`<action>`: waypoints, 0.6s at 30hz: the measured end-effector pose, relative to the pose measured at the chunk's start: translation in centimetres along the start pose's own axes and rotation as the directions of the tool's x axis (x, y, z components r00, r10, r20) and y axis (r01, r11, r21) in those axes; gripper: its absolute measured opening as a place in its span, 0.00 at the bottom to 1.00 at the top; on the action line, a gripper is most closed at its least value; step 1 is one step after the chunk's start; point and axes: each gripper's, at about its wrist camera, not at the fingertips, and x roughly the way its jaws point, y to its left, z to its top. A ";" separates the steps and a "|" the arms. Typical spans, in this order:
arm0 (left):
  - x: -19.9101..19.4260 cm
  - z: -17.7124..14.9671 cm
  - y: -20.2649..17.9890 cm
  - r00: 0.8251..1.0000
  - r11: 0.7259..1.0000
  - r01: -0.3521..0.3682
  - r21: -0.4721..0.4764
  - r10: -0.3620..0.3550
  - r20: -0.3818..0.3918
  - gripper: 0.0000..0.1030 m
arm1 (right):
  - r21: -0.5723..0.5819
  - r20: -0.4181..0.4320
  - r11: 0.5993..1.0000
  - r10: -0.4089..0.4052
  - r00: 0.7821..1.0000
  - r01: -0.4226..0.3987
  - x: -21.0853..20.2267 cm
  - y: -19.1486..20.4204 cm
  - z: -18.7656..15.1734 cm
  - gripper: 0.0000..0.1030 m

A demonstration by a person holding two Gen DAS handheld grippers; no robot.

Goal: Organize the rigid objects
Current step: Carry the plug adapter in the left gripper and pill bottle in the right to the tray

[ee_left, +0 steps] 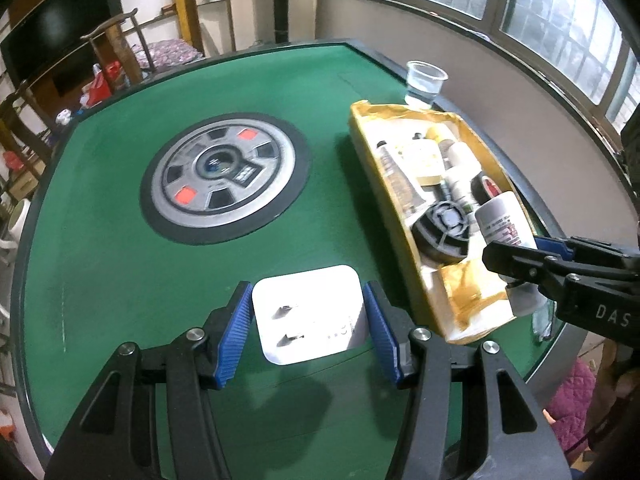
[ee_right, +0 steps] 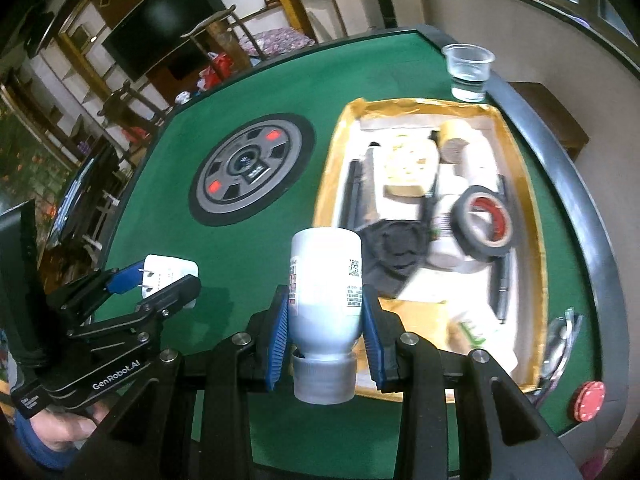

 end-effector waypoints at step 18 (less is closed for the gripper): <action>0.8 2.8 -7.9 0.999 0.996 0.039 0.082 -0.040 0.015 0.52 | 0.018 0.004 1.000 -0.017 1.000 0.017 -1.5 -5.3 1.4 0.29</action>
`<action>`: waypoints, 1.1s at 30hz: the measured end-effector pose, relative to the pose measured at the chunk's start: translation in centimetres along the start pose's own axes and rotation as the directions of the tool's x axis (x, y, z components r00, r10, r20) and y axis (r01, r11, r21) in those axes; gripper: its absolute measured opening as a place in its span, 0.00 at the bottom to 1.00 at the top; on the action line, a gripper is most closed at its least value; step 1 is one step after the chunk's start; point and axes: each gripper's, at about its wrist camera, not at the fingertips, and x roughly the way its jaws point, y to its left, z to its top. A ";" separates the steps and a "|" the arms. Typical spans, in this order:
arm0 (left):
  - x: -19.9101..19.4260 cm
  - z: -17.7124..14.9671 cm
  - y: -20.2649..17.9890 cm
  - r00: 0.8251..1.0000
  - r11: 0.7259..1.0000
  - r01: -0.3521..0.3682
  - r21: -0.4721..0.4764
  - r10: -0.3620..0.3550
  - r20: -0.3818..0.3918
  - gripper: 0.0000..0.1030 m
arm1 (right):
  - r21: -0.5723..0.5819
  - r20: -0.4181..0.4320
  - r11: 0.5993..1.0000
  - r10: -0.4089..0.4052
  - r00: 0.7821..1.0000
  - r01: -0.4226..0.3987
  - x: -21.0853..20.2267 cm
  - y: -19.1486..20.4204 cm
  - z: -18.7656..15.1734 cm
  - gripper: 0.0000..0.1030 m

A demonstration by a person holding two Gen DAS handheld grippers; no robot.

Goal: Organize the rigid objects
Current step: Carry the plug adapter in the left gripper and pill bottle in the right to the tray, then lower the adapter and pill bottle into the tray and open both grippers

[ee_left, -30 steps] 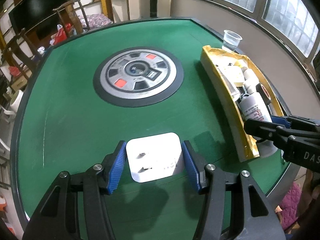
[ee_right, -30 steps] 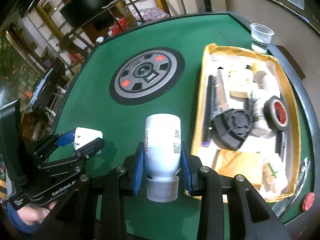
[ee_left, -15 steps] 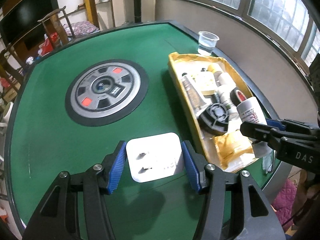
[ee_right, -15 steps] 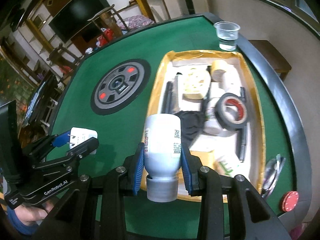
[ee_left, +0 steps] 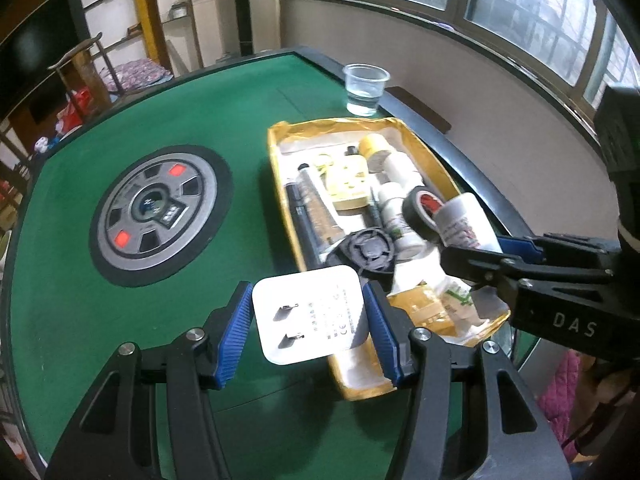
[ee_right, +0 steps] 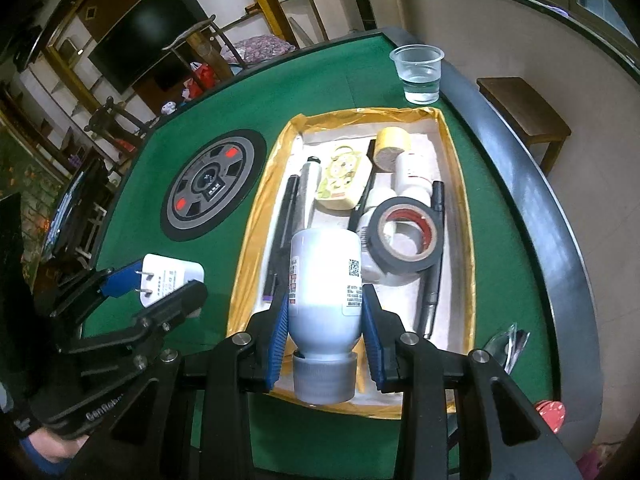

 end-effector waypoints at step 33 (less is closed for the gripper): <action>3.6 1.3 -3.8 1.000 1.000 -0.019 -0.021 0.018 -0.026 0.52 | -0.129 -0.060 0.992 -0.013 0.998 0.005 5.7 -1.2 8.6 0.29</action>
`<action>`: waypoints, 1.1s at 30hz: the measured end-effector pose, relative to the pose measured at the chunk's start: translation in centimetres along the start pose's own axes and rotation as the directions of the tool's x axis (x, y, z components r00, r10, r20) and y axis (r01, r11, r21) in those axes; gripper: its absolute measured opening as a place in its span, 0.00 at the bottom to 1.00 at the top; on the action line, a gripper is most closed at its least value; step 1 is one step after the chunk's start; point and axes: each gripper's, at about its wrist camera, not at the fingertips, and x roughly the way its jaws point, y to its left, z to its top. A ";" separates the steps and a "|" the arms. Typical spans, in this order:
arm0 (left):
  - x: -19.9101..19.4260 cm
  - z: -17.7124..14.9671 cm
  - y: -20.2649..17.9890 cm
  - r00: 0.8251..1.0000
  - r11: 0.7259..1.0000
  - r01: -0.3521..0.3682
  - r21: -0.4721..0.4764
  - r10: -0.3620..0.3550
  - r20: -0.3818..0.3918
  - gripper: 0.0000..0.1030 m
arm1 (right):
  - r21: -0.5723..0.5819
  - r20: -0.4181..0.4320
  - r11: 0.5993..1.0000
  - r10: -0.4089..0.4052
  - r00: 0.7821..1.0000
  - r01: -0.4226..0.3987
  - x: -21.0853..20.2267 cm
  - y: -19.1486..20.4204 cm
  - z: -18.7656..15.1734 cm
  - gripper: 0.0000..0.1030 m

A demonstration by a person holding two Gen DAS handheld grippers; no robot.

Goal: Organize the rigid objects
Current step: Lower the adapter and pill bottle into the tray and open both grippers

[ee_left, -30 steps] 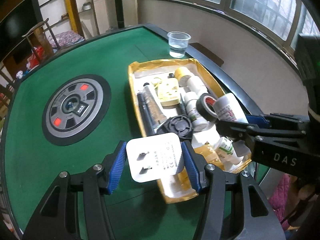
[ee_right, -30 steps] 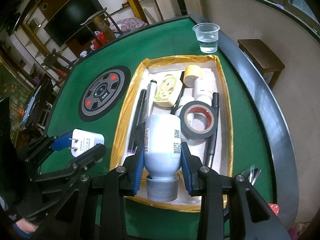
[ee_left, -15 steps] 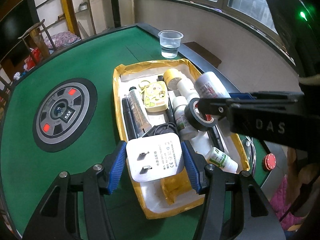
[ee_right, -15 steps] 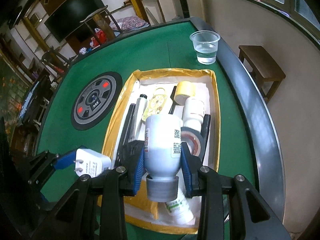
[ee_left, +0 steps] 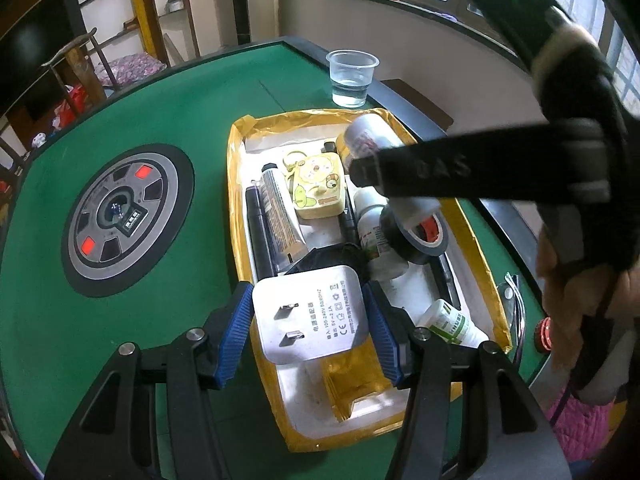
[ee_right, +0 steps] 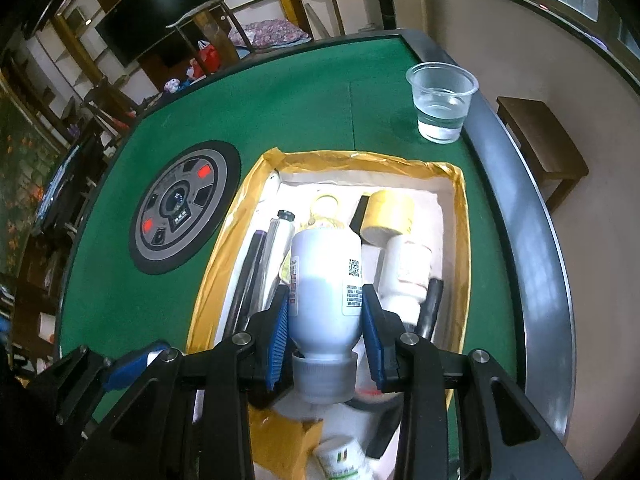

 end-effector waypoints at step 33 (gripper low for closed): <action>3.0 -0.7 -0.6 0.999 1.000 0.027 -0.007 -0.027 -0.033 0.53 | -0.031 -0.051 0.999 -0.023 0.998 0.022 3.2 -0.3 1.3 0.30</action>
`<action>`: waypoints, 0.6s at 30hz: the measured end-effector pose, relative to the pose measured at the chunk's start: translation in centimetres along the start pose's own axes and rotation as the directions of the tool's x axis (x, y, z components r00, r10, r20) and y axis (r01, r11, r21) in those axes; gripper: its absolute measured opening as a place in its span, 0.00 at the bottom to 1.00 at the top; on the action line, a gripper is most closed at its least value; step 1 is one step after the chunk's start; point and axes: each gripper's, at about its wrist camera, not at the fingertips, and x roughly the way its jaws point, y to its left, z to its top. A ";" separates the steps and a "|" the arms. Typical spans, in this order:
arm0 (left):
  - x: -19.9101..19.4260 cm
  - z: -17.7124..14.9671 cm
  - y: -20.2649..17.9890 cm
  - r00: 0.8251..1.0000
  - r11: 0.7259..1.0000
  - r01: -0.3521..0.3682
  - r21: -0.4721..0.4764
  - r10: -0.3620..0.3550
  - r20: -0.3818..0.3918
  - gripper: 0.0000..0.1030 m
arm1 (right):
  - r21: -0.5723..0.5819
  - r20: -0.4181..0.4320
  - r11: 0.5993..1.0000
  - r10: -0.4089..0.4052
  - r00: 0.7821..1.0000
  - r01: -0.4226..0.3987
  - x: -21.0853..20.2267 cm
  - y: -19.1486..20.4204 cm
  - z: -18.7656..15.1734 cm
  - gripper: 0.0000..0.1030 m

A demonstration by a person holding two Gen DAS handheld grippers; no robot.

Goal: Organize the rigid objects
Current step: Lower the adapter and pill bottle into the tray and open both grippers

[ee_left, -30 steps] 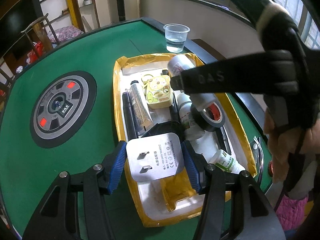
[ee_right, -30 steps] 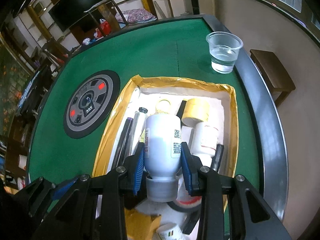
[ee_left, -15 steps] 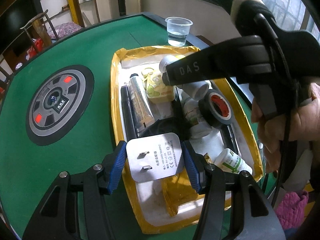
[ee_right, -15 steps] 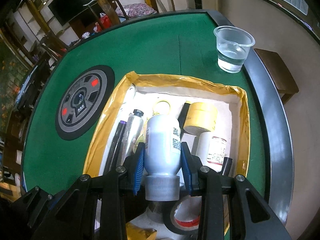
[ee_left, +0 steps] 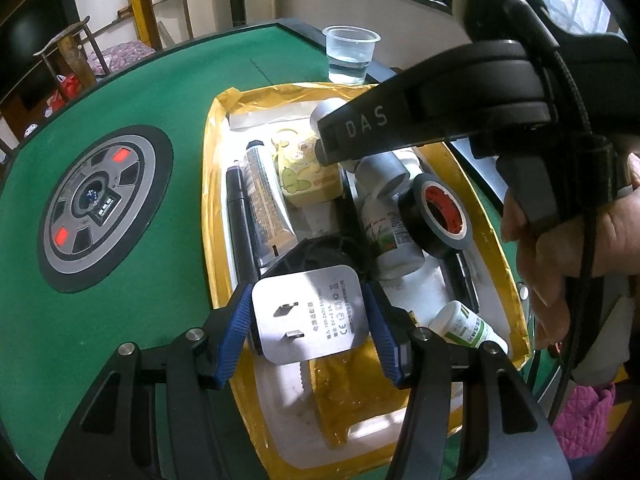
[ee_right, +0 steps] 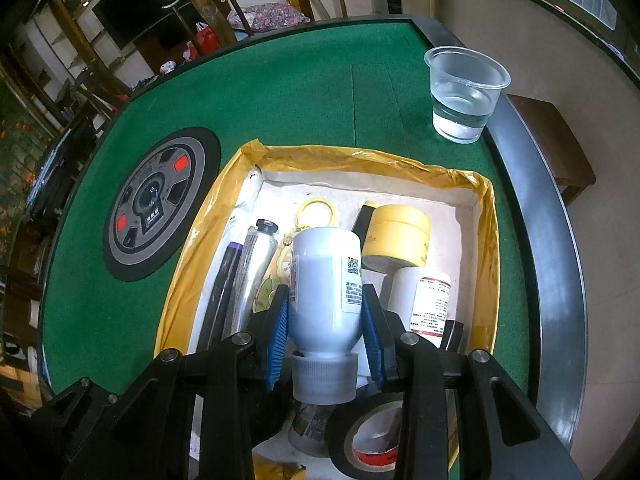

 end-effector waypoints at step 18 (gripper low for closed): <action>-1.0 -0.2 -0.7 0.999 0.999 0.034 0.014 -0.034 0.010 0.64 | -0.005 0.056 1.000 -0.017 0.998 0.017 -3.0 0.4 -1.0 0.63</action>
